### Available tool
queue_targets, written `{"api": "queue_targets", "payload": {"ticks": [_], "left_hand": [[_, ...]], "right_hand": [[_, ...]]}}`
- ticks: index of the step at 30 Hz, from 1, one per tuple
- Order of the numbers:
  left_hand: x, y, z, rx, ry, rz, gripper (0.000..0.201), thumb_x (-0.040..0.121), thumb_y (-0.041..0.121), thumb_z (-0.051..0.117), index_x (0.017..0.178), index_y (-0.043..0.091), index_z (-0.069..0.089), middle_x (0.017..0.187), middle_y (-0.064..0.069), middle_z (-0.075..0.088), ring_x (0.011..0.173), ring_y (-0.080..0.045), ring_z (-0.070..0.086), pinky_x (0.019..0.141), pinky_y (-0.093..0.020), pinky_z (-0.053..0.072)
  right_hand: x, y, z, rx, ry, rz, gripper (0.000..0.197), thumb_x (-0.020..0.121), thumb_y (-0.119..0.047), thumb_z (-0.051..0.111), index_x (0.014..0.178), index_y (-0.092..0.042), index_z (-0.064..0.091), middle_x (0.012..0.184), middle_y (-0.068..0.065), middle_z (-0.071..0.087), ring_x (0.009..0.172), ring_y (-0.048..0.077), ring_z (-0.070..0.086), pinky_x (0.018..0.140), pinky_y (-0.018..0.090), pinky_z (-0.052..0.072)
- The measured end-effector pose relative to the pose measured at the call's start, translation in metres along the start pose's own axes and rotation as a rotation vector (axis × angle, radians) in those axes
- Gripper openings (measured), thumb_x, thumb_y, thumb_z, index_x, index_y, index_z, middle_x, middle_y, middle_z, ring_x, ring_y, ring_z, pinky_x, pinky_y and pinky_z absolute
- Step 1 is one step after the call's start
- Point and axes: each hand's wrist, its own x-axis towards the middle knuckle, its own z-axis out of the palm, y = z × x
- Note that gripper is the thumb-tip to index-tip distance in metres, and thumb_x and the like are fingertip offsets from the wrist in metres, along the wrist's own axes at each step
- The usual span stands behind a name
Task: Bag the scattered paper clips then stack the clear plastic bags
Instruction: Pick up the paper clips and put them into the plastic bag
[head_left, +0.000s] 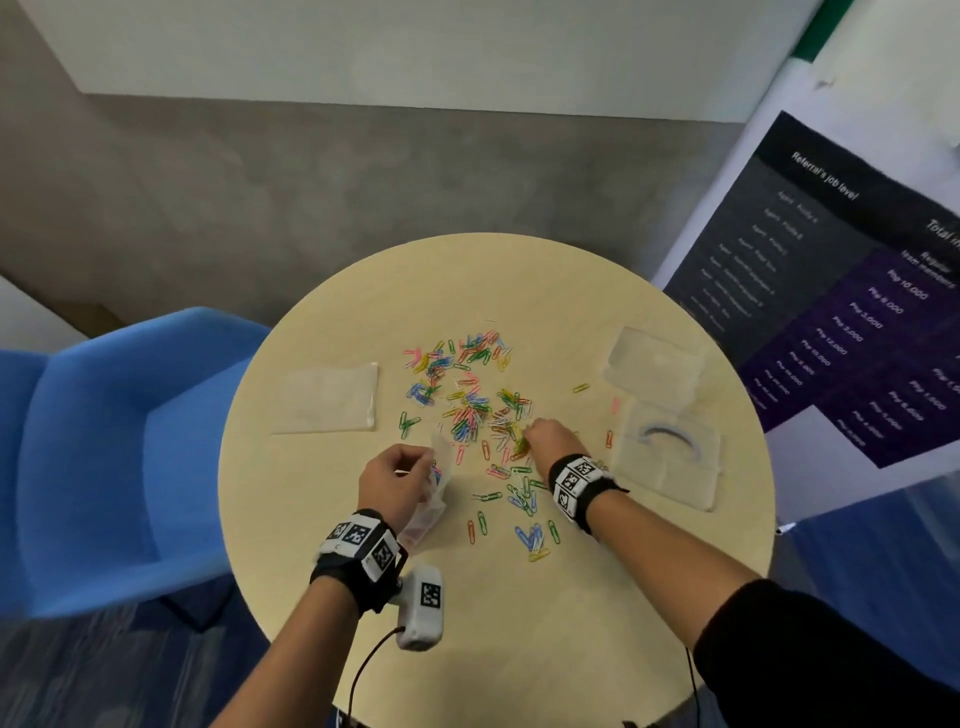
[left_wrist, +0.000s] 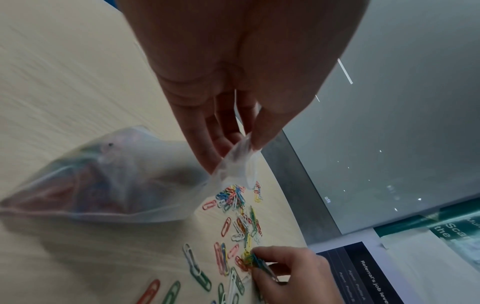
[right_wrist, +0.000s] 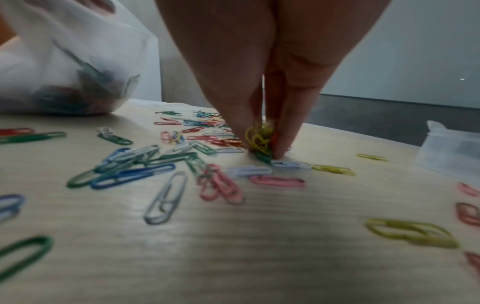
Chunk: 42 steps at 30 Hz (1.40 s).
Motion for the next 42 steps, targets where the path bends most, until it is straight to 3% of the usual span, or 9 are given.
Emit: {"api": "queue_targets", "payload": {"ticks": [4,8,11,16,23,27,31,38,42], "left_hand": [[-0.008,0.002,0.004,-0.011,0.004,0.004,0.011,0.089,0.026,0.068,0.085,0.016,0.071,0.083,-0.005,0.073,0.076,-0.027,0.069,0.077,-0.047,0.060],[-0.009,0.002,0.005,-0.030,0.017,-0.002,0.012,0.088,0.026,0.069,0.083,0.016,0.071,0.079,-0.006,0.073,0.069,-0.024,0.067,0.076,-0.046,0.060],[-0.007,0.002,0.008,-0.047,0.013,-0.022,0.011,0.087,0.028,0.069,0.080,0.020,0.071,0.077,-0.005,0.073,0.067,-0.024,0.066,0.076,-0.047,0.060],[-0.010,0.009,0.016,-0.052,-0.008,-0.025,0.008,0.090,0.019,0.064,0.085,0.014,0.068,0.077,-0.012,0.071,0.058,-0.021,0.062,0.066,-0.040,0.059],[-0.012,0.015,0.019,0.039,-0.043,0.049,0.005,0.090,0.015,0.064,0.087,0.012,0.068,0.084,-0.009,0.071,0.073,-0.026,0.069,0.071,-0.040,0.061],[-0.012,0.012,0.016,0.108,-0.104,0.076,0.012,0.088,0.016,0.066,0.080,0.024,0.066,0.083,-0.004,0.071,0.078,-0.027,0.070,0.077,-0.043,0.060],[-0.013,0.013,0.017,0.111,-0.116,0.059,0.014,0.087,0.018,0.065,0.078,0.028,0.066,0.083,-0.004,0.072,0.078,-0.029,0.071,0.077,-0.050,0.059],[-0.009,0.008,0.018,0.045,-0.110,0.032,0.007,0.085,0.023,0.067,0.081,0.027,0.070,0.083,-0.003,0.073,0.079,-0.027,0.072,0.078,-0.052,0.059],[-0.011,0.005,0.013,0.006,-0.069,0.009,0.006,0.087,0.022,0.068,0.082,0.022,0.072,0.078,-0.004,0.071,0.067,-0.024,0.067,0.075,-0.054,0.059]], "right_hand": [[0.001,0.014,-0.010,0.197,0.015,0.088,0.031,0.090,0.000,0.053,0.114,-0.009,0.071,0.113,0.013,0.070,0.102,0.028,0.066,0.093,0.031,0.052],[-0.008,0.025,-0.021,0.763,0.141,0.397,0.017,0.083,-0.012,0.073,0.100,-0.009,0.077,0.101,0.006,0.074,0.092,0.019,0.069,0.081,0.017,0.050],[-0.017,0.024,-0.031,1.369,0.075,0.508,0.020,0.082,-0.004,0.073,0.102,-0.002,0.074,0.103,0.015,0.073,0.084,0.020,0.071,0.077,0.020,0.057],[-0.036,-0.027,-0.061,2.074,-0.095,0.428,0.018,0.085,0.009,0.061,0.101,0.005,0.068,0.091,0.015,0.073,0.081,0.022,0.069,0.071,0.024,0.060],[-0.048,-0.087,-0.036,1.588,-0.193,0.388,0.019,0.085,0.001,0.068,0.104,0.001,0.071,0.101,0.016,0.071,0.076,0.017,0.070,0.067,0.018,0.057],[-0.043,-0.091,-0.044,1.278,-0.222,0.369,0.020,0.093,-0.004,0.057,0.107,0.001,0.070,0.090,0.007,0.065,0.068,0.010,0.060,0.048,0.010,0.048],[-0.038,-0.091,-0.059,1.136,-0.296,0.269,0.028,0.084,0.009,0.057,0.110,0.005,0.068,0.101,0.018,0.068,0.095,0.028,0.068,0.084,0.036,0.058],[-0.040,-0.078,-0.065,0.892,-0.181,-0.021,0.011,0.080,-0.015,0.075,0.090,-0.011,0.077,0.083,0.004,0.074,0.079,0.017,0.069,0.076,0.031,0.058],[-0.011,-0.031,-0.067,0.997,-0.062,0.117,0.014,0.085,-0.025,0.071,0.095,-0.015,0.075,0.085,0.000,0.072,0.073,0.012,0.065,0.068,0.027,0.057]]}}
